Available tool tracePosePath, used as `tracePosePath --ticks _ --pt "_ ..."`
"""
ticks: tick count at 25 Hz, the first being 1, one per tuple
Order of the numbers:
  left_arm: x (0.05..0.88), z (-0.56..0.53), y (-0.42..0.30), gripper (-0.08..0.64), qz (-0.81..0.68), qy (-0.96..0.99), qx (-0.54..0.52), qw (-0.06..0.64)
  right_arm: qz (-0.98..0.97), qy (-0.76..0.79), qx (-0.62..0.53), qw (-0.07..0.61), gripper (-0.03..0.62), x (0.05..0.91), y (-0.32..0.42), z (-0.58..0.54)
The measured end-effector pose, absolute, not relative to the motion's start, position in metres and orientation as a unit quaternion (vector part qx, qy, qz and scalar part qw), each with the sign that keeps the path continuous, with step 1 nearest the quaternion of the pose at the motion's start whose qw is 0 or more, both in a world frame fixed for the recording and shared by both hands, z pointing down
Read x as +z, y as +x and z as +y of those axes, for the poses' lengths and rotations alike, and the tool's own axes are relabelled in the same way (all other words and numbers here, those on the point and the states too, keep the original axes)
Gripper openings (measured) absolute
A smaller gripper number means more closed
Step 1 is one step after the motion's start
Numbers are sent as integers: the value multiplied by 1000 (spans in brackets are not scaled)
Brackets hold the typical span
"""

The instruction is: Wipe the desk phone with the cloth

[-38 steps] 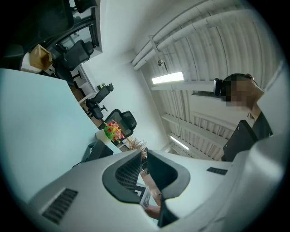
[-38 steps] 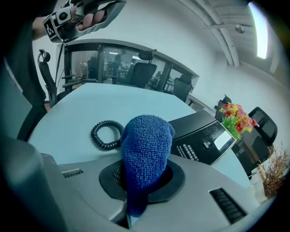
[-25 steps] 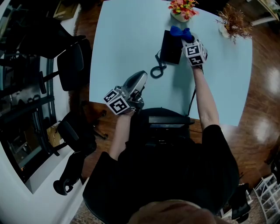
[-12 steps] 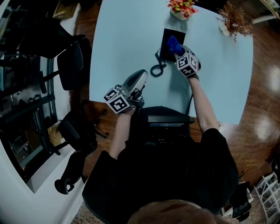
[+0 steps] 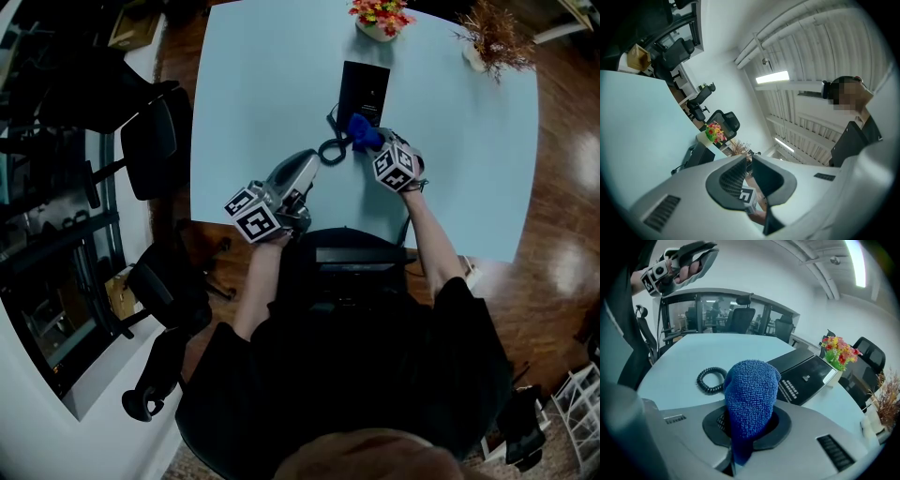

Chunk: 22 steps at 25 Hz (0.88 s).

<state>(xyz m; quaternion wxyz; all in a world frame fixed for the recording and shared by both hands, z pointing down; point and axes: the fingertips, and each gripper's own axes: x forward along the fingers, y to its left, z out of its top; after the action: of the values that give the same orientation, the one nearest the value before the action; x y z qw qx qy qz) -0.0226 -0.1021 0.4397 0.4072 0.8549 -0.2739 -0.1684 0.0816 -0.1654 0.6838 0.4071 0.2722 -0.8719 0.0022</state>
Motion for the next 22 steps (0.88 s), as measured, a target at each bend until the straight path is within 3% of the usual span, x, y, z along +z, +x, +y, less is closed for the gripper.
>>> tracePosePath --ticks 10,22 --pt "440 -101 -33 31 -290 852 -171 402 -847 459 -6 270 5 564 151 -322" --pt "436 -99 -32 31 -288 855 -169 395 -844 430 1 320 5 614 131 -313"
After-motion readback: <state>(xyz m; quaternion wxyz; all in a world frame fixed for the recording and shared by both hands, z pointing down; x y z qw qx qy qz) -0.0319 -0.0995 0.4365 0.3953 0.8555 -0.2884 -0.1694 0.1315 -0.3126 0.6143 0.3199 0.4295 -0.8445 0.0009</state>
